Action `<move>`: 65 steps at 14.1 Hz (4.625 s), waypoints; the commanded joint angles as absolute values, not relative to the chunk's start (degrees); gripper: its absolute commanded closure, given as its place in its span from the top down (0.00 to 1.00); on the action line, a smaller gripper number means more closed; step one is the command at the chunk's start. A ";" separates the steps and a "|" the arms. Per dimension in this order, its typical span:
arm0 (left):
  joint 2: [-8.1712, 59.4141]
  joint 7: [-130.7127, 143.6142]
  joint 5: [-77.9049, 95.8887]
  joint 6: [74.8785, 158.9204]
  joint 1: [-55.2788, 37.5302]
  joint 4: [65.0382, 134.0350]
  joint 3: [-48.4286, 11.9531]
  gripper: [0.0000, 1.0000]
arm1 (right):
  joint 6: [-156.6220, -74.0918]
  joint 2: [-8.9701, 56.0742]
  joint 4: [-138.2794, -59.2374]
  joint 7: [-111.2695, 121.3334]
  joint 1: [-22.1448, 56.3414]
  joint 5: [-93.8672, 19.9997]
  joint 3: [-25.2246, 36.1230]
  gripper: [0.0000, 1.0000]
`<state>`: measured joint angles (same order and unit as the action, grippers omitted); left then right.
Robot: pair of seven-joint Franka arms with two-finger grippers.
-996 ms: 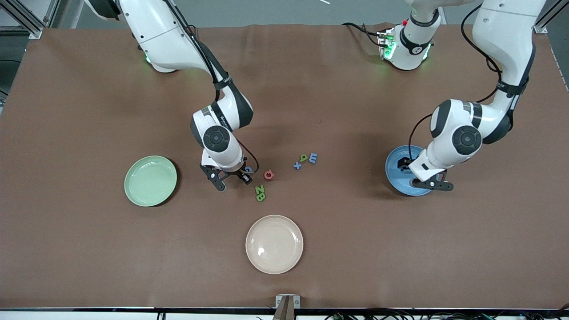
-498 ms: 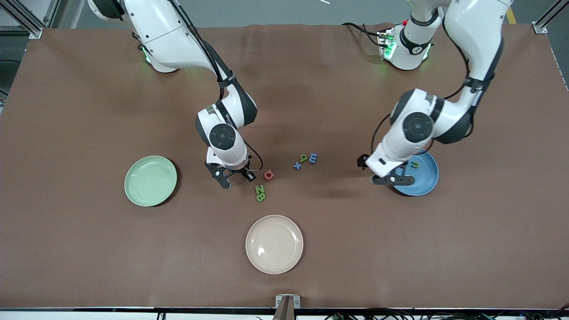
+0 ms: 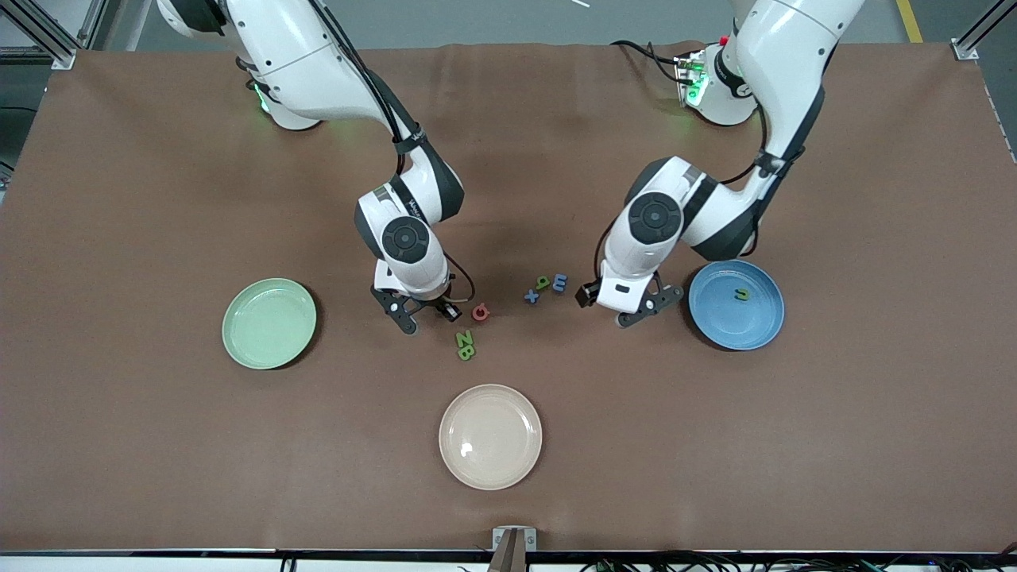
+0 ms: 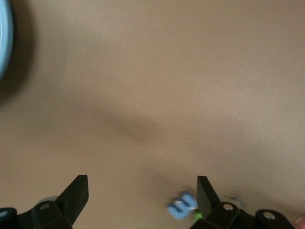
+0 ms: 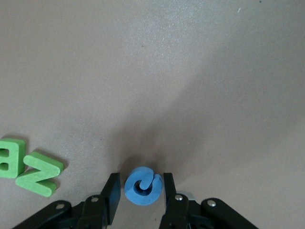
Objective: Sort upper and lower case letters into plates
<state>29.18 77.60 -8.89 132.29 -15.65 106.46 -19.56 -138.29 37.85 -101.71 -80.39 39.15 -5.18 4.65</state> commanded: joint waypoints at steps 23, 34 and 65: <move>38.93 119.53 -16.52 141.06 -25.66 104.24 -17.14 1.00 | -132.44 15.13 -120.74 -35.64 14.70 -3.87 5.19 0.00; 39.90 119.88 -16.44 141.24 -25.66 104.33 -17.23 0.75 | -148.09 18.54 -131.92 -25.58 7.65 -4.04 5.10 0.01; 19.86 43.21 -15.91 131.83 14.30 118.65 -27.95 0.17 | -134.65 39.01 -93.71 -68.53 31.63 -8.44 4.75 1.00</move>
